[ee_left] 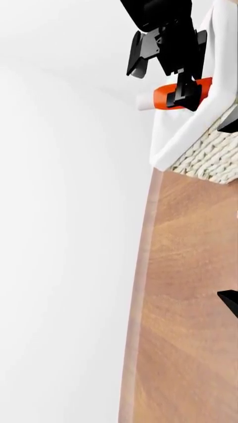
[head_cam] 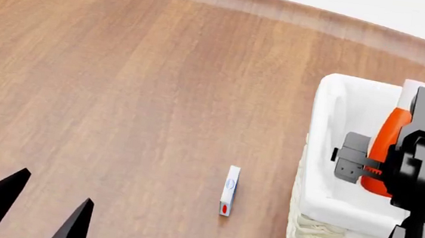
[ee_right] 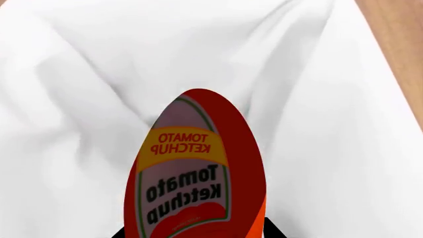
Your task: Pick up the ketchup, and put it in the basket.
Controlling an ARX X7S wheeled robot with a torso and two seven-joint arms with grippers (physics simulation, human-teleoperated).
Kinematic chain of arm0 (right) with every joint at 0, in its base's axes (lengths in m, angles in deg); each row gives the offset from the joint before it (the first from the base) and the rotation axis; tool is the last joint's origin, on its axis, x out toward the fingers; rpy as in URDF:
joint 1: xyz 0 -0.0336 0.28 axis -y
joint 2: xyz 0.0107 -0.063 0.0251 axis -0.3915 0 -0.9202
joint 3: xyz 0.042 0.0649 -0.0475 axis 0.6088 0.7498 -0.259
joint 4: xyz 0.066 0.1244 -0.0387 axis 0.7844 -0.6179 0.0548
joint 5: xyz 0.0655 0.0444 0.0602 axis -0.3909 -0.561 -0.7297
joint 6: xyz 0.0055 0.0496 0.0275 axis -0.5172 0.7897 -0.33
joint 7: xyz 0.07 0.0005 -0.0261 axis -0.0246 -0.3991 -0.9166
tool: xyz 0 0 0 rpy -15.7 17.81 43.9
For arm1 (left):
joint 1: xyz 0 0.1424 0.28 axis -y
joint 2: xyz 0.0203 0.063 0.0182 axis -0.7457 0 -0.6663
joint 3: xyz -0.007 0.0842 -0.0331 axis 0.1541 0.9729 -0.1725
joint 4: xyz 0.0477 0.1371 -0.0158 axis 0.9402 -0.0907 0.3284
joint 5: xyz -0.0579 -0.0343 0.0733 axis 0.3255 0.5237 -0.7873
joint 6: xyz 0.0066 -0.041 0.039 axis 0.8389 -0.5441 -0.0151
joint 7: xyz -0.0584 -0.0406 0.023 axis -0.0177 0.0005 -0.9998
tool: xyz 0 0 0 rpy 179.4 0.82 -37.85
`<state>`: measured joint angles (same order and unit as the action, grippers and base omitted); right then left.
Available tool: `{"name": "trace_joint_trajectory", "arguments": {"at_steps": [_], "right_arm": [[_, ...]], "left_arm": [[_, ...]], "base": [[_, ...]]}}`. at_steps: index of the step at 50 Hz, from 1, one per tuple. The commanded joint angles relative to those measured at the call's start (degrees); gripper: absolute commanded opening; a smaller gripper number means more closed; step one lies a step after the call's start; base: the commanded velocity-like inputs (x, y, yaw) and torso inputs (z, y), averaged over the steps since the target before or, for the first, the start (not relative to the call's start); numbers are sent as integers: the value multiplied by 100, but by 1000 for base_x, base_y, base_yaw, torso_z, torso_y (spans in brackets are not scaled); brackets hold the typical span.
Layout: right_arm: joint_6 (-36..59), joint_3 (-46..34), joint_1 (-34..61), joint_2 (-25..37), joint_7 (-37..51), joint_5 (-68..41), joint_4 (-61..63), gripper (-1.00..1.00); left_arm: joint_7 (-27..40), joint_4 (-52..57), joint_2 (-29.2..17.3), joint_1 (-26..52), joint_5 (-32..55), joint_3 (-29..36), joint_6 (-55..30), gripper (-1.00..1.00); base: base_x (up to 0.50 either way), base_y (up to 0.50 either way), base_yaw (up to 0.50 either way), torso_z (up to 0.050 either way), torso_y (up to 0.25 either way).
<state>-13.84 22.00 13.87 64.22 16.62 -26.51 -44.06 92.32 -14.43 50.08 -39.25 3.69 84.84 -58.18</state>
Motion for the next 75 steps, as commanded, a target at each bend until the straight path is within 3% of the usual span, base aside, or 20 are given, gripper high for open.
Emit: {"name": "trace_joint_trajectory", "arguments": {"at_steps": [1,2,36,59,62,70,75], "right_arm": [[-266,72,71,-122,-298,226,-291,-100],[-250,67,78,-125,-298,228,-291,100],[-244,94,212,-127,-322,236,-290,100],[-146,-174,672,-134,-591,306,-268,100],[-38,-161,585,-150,-616,279,31,100],[1121,-88,-379,-179,-550,245,2477,100],[1368,189,-817,-194,-294,228,3693,100]], "left_arm": [[-173,-461,123,110,-294,-7,304,100],[-176,-467,125,109,-297,-3,309,100],[-144,-390,92,125,-269,46,315,100],[85,286,-85,52,-107,-16,193,100],[96,308,-85,51,-114,-5,190,100],[111,396,-105,58,-75,10,172,100],[163,499,-147,52,-48,-11,139,100]], "base": [[0,0,0,0,0],[0,0,0,0,0],[0,0,0,0,0],[0,0,0,0,0],[0,0,0,0,0],[0,0,0,0,0],[0,0,0,0,0]]}}
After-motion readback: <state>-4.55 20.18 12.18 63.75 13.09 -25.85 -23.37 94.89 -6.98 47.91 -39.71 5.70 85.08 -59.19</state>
